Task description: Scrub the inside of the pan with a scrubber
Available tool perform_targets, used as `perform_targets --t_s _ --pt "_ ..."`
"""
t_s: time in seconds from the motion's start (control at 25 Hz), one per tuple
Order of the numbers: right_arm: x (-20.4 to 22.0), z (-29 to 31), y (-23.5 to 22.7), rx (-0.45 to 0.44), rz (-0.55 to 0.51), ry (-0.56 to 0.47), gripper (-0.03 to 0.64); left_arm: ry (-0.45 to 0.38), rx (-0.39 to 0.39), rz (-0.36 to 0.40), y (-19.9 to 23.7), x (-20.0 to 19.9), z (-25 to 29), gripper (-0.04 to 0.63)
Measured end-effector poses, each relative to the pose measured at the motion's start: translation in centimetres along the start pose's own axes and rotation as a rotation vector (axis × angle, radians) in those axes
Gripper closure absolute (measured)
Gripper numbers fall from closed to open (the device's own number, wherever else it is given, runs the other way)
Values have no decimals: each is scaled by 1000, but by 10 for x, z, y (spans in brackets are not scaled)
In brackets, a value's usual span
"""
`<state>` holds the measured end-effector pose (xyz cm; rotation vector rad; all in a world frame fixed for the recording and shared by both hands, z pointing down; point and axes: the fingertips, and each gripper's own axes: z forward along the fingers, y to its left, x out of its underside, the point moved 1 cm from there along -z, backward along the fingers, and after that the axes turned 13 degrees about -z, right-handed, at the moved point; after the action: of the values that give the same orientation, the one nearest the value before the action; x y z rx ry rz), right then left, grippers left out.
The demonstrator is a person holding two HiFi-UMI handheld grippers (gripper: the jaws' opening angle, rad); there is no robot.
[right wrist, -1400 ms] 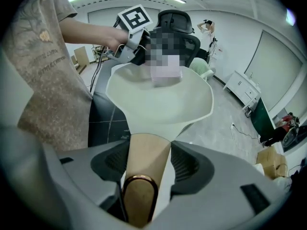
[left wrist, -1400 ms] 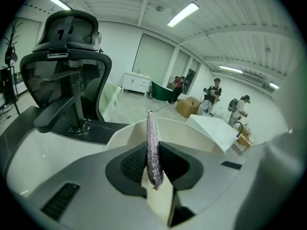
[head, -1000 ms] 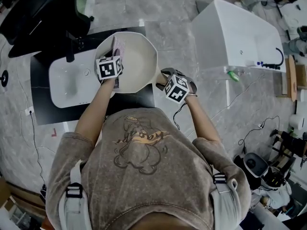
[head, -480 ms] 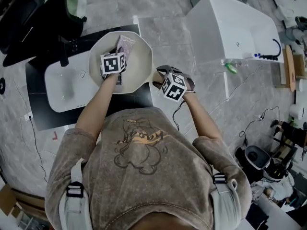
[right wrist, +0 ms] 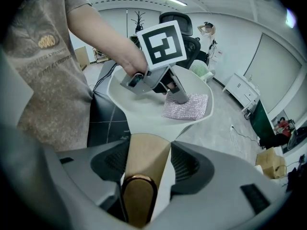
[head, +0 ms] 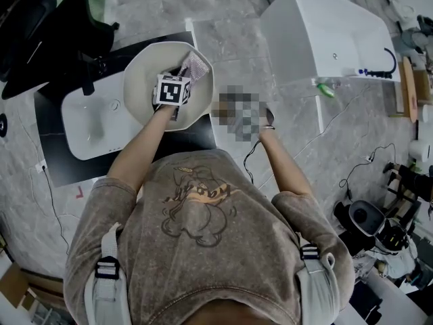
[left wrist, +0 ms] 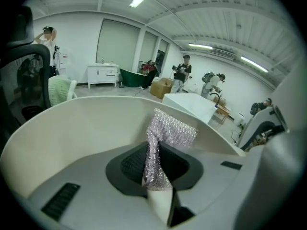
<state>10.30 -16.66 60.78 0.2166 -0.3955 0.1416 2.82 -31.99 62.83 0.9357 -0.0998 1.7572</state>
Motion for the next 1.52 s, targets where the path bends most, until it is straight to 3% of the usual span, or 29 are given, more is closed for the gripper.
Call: perform_targets --t_s 0.24,0.6,0.84,1.2,1.52 --pt "0 0 2 7 16 -5 347 53 54 76 -19 13 1 515" --pt "2 -1 1 16 11 14 347 198 183 256 -52 45 -7 523" --pt "17 5 2 1 -14 109 350 295 273 351 -71 70 -19 526" --pt "11 2 -4 -28 -19 123 353 318 300 346 -66 73 -31 526" --pt "7 -1 -11 -51 -51 138 353 399 336 349 -56 89 -50 526"
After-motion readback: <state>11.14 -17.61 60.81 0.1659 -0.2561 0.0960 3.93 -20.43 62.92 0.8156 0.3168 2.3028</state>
